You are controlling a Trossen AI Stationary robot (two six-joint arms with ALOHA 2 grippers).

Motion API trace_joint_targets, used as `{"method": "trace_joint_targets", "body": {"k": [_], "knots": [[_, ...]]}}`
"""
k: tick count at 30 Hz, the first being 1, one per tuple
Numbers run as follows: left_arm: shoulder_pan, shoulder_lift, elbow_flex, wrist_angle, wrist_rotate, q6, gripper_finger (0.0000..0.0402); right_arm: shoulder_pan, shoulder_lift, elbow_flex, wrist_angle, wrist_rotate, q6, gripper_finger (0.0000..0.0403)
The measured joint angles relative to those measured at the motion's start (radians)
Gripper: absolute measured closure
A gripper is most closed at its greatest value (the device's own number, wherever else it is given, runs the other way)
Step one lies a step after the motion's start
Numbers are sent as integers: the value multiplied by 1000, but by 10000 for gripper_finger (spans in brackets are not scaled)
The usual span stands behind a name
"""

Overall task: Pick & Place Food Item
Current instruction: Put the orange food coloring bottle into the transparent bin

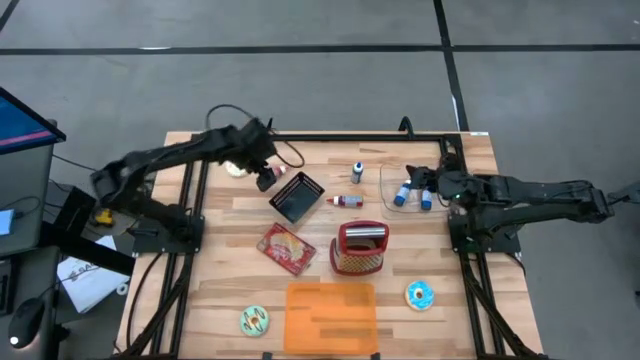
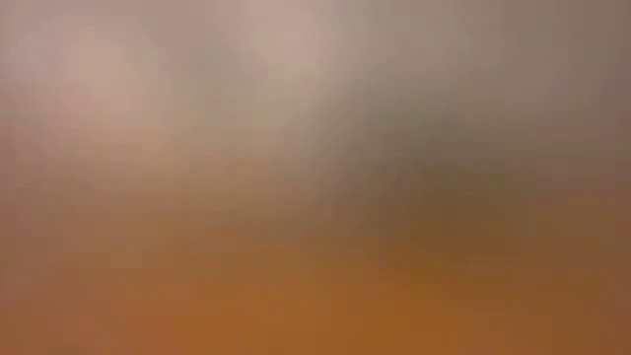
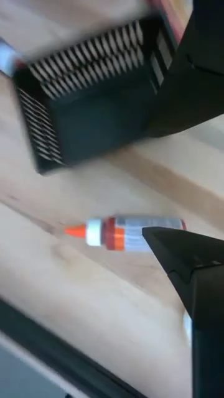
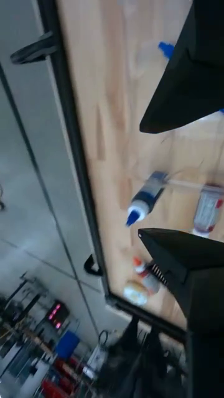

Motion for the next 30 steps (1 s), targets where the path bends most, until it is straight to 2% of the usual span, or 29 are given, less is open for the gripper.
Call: {"method": "trace_joint_targets", "body": {"k": [5, 20, 30], "knots": [[0, 142, 45, -58, -135, 92, 152, -16, -32, 41, -1, 0, -46, 148], [7, 305, 45, -11, -126, 144, 146, -16, -47, 87, -11, 3, -121, 148], [51, 358, 44, 22, -112, 161, 198, -14, -45, 87, -15, -11, -115, 148]]}}
